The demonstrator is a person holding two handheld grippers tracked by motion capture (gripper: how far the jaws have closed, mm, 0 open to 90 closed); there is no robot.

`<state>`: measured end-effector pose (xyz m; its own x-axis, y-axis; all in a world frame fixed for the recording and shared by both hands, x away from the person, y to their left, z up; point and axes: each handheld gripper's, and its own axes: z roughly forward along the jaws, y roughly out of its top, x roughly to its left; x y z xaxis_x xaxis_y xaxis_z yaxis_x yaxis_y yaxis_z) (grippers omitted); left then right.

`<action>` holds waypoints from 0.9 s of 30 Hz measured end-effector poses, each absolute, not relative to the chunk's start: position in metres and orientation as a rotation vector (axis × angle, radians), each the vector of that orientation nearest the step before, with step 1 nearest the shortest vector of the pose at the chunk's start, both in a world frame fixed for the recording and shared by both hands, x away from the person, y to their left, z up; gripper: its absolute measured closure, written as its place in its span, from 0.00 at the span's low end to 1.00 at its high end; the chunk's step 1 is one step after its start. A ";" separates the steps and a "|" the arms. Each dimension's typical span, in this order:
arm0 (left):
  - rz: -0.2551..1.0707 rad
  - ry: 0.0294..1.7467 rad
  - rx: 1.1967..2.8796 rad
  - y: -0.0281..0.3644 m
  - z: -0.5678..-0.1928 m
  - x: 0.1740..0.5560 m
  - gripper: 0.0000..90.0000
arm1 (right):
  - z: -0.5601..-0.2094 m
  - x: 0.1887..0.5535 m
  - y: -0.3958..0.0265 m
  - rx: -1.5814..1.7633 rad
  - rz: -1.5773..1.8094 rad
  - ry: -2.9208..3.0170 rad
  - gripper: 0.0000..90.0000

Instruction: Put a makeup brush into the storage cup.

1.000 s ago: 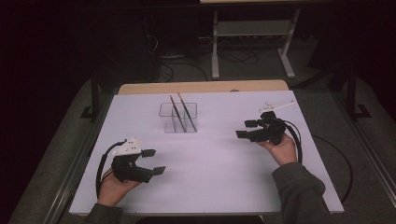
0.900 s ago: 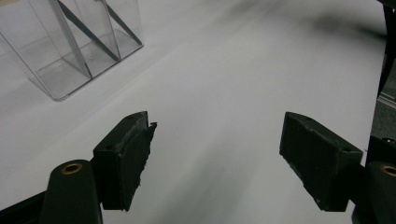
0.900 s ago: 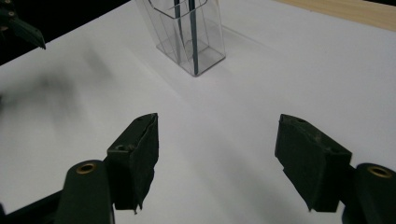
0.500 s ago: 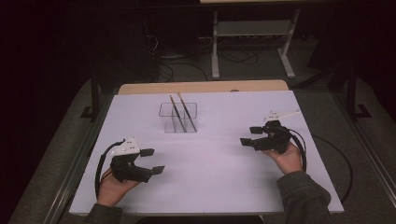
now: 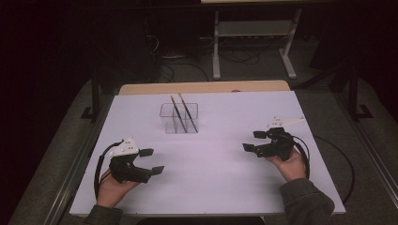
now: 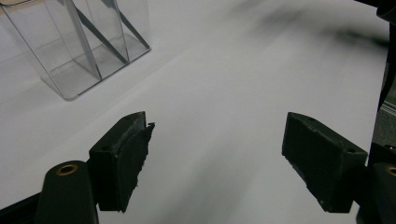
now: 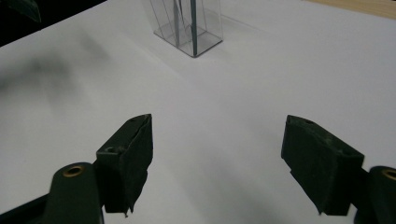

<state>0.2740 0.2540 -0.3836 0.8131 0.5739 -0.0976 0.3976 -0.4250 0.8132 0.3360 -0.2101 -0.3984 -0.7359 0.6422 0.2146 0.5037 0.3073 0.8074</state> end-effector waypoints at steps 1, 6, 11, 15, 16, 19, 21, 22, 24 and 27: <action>0.241 0.721 2.070 0.254 -0.384 0.274 0.25 | -0.399 0.335 -0.210 1.068 1.407 2.413 0.26; 0.243 0.723 2.068 0.254 -0.384 0.274 0.25 | -0.402 0.330 -0.211 1.070 1.409 2.406 0.26; 0.246 0.726 2.068 0.255 -0.384 0.273 0.25 | -0.404 0.326 -0.212 1.067 1.403 2.393 0.25; 0.246 0.732 2.059 0.255 -0.384 0.272 0.25 | -0.406 0.323 -0.214 1.073 1.396 2.390 0.25; 0.247 0.732 2.058 0.255 -0.384 0.272 0.25 | -0.407 0.321 -0.214 1.078 1.398 2.390 0.25; 0.249 0.734 2.057 0.256 -0.384 0.272 0.25 | -0.408 0.318 -0.215 1.074 1.403 2.382 0.25; 0.251 0.733 2.055 0.256 -0.384 0.272 0.25 | -0.409 0.316 -0.215 1.076 1.397 2.386 0.24; 0.250 0.732 2.055 0.257 -0.384 0.272 0.25 | -0.409 0.315 -0.215 1.079 1.394 2.387 0.24; 0.252 0.733 2.054 0.256 -0.384 0.272 0.25 | -0.409 0.312 -0.216 1.071 1.395 2.380 0.24; 0.253 0.730 2.053 0.256 -0.384 0.271 0.25 | -0.409 0.309 -0.218 1.077 1.400 2.373 0.24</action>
<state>0.2710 0.2556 -0.3844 0.8034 0.5871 -0.0991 0.3995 -0.4082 0.8209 0.3090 -0.2175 -0.4086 -0.7205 0.6655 0.1951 0.4928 0.2934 0.8192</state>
